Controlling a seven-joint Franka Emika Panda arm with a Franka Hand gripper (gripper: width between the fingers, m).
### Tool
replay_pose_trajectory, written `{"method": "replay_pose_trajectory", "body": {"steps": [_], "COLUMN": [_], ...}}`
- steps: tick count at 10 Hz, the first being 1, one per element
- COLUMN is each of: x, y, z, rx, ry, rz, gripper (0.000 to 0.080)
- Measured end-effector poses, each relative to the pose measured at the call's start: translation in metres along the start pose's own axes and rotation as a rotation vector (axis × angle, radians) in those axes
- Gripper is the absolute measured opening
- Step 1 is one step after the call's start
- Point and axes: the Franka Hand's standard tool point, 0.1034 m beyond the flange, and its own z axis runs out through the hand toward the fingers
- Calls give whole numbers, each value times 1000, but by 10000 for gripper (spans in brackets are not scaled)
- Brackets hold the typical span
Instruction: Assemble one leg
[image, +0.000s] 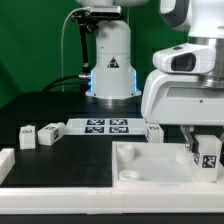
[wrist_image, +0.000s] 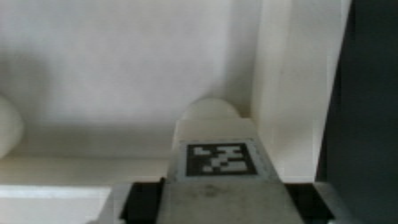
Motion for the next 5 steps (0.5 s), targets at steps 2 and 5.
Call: {"method": "replay_pose_trajectory", "body": {"steps": [2, 5], "x": [-1, -3], "y": [0, 13], "z": [0, 0], "rx": [-25, -110], "ry": [10, 46], "rz": [314, 529], "gripper": [291, 298]}}
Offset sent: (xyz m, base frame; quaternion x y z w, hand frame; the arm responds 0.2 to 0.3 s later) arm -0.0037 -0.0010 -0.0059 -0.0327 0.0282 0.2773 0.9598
